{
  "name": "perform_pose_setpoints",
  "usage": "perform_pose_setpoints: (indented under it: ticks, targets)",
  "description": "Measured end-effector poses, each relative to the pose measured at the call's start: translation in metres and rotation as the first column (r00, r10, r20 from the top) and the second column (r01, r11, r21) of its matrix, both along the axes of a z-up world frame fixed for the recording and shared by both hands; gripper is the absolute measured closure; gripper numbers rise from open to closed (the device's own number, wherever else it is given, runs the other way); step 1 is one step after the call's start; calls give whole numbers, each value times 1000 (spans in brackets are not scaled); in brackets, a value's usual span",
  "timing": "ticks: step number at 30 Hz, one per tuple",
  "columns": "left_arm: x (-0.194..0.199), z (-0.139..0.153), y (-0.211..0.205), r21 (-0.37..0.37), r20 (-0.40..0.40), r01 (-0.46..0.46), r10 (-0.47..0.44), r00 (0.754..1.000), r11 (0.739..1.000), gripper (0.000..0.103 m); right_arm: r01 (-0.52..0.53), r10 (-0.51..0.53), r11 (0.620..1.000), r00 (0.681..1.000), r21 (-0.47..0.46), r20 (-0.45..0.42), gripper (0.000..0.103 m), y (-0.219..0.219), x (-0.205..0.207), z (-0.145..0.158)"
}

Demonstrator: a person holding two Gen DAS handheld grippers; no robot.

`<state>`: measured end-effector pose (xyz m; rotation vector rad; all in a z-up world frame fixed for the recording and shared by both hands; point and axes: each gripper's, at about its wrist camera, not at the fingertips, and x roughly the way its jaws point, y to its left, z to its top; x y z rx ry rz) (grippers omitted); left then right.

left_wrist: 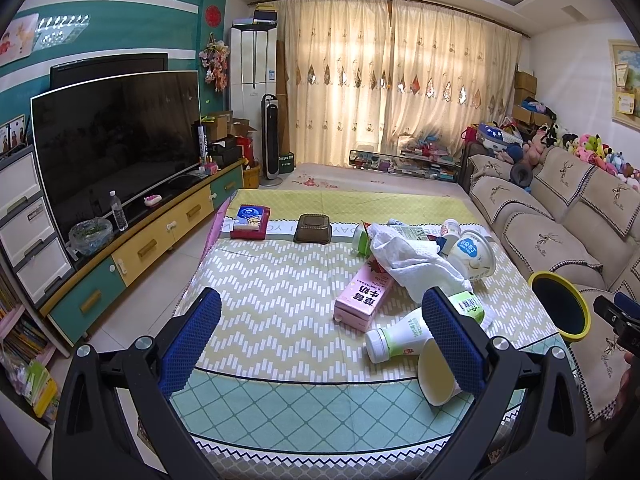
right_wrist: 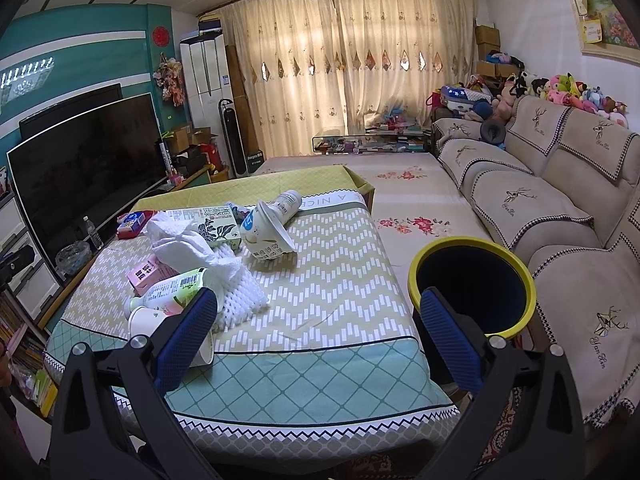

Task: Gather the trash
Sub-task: 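Grasp the white paper cup on the table with the right gripper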

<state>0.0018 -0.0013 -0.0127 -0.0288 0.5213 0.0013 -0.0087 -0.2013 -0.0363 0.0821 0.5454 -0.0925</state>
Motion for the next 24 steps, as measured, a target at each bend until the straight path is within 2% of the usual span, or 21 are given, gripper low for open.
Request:
perform_pose_setpoints:
  ticks: [19,24]
  targets:
    - [1,-2,0,0,-4,0,0,1000,1000,4,0,0,1000,1000,1,-4,6,0,1,0]
    - [1,-3,-1,0,-4,-1,1,1000,1000,4,-22,22,1000,999,12,-31,6,8,3,-13]
